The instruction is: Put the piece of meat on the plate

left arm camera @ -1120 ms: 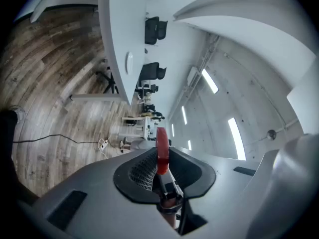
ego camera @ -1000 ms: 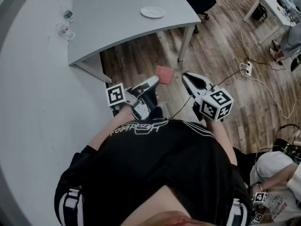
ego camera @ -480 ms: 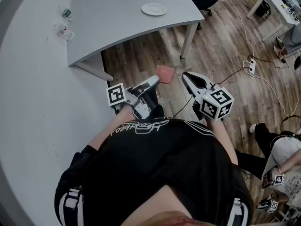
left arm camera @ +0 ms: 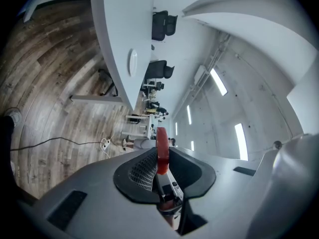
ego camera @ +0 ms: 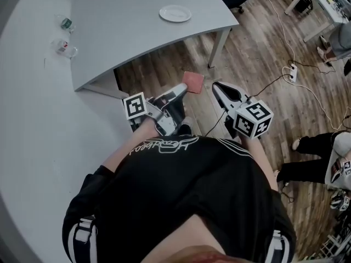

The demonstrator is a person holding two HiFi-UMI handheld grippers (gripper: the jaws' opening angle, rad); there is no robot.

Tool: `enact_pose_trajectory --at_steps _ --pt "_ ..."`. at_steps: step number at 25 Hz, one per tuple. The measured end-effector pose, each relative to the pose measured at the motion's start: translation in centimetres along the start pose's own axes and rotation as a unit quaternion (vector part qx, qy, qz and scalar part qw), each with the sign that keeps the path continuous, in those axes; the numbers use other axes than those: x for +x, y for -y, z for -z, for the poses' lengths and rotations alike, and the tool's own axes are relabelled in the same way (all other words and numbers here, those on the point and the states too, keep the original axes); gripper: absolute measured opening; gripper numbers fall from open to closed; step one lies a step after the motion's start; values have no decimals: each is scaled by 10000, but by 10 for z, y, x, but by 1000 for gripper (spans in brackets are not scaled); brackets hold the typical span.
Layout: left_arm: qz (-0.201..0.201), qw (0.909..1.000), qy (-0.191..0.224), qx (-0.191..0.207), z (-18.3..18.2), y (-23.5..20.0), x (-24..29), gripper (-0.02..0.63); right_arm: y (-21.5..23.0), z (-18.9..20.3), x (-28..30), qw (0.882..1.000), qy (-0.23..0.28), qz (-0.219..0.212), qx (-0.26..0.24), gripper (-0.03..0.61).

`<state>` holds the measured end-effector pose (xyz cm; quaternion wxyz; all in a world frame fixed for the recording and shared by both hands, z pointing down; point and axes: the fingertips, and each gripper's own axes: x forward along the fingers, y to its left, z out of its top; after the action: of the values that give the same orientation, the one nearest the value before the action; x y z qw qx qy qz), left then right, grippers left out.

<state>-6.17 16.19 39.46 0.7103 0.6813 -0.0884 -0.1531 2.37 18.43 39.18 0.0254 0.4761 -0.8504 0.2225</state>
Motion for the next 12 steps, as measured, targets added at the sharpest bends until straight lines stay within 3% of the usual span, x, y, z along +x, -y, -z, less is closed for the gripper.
enact_pose_trajectory --at_steps 12 --pt "89 9997 -112 -178 -84 -3 22 75 29 -26 66 9997 -124 220 51 18"
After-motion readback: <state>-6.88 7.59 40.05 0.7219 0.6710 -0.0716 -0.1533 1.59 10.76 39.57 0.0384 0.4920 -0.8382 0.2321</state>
